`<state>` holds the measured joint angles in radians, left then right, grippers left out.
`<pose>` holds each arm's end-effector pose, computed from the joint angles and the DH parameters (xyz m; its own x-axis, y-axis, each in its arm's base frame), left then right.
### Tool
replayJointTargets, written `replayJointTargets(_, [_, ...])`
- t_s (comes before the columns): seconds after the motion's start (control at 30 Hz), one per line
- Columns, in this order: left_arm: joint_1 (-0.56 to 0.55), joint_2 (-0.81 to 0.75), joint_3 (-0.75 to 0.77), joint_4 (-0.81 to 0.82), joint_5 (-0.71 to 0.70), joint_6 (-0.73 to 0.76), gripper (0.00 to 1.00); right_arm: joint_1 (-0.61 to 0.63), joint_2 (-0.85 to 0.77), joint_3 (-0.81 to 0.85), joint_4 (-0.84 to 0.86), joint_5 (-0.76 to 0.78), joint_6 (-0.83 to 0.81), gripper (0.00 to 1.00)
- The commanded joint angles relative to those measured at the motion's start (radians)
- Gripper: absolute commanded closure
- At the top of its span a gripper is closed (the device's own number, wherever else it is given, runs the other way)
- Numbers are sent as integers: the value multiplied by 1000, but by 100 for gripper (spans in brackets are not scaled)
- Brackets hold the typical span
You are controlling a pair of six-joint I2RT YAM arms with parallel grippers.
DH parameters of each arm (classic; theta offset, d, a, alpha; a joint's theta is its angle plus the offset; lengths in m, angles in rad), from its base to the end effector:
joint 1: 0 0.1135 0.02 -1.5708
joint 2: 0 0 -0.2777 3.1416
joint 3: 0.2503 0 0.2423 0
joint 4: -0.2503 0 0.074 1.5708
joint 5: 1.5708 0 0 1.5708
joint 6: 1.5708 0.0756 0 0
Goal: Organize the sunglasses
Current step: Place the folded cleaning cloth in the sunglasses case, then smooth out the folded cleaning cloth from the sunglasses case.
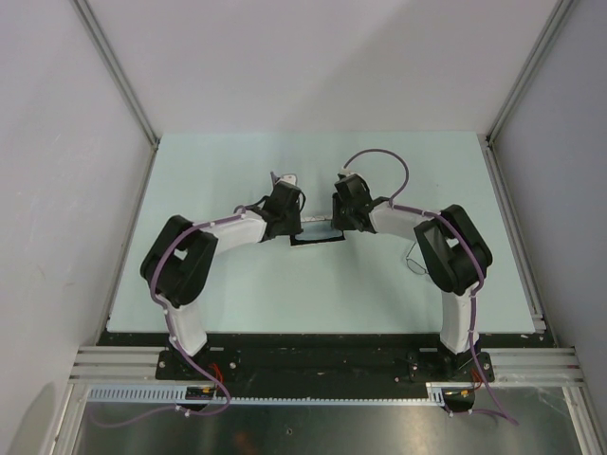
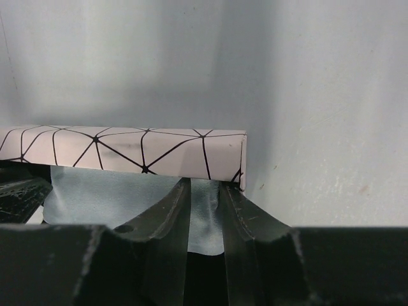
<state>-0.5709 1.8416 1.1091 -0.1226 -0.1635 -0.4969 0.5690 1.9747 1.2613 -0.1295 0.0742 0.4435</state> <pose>0.3486 -0.2093 0.1566 -0.7695 -0.0648 -0.6353 0.0870 0.9749 -0.2048 0.3782 0.2352 0.1491 -0.7808 0.0086 -0.6247 -0.1779 0.9555 0.2355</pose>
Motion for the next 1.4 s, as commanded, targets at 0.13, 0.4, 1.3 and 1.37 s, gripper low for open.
replayJointTargets(0.13, [9, -73, 11, -5, -31, -3, 71, -1, -95, 39, -18, 84, -11, 69])
replayJointTargets(0.4, [6, -97, 3, -5, 8, -17, 73, 35, -116, 39, -33, 145, -26, 75])
replayJointTargets(1.3, [-12, 64, 34, 14, 59, -46, 98, 58, 1, 52, -18, 160, -17, 100])
replayJointTargets(1.37, [-12, 61, 28, 14, 44, -45, 98, 57, -5, 52, -30, 171, -17, 100])
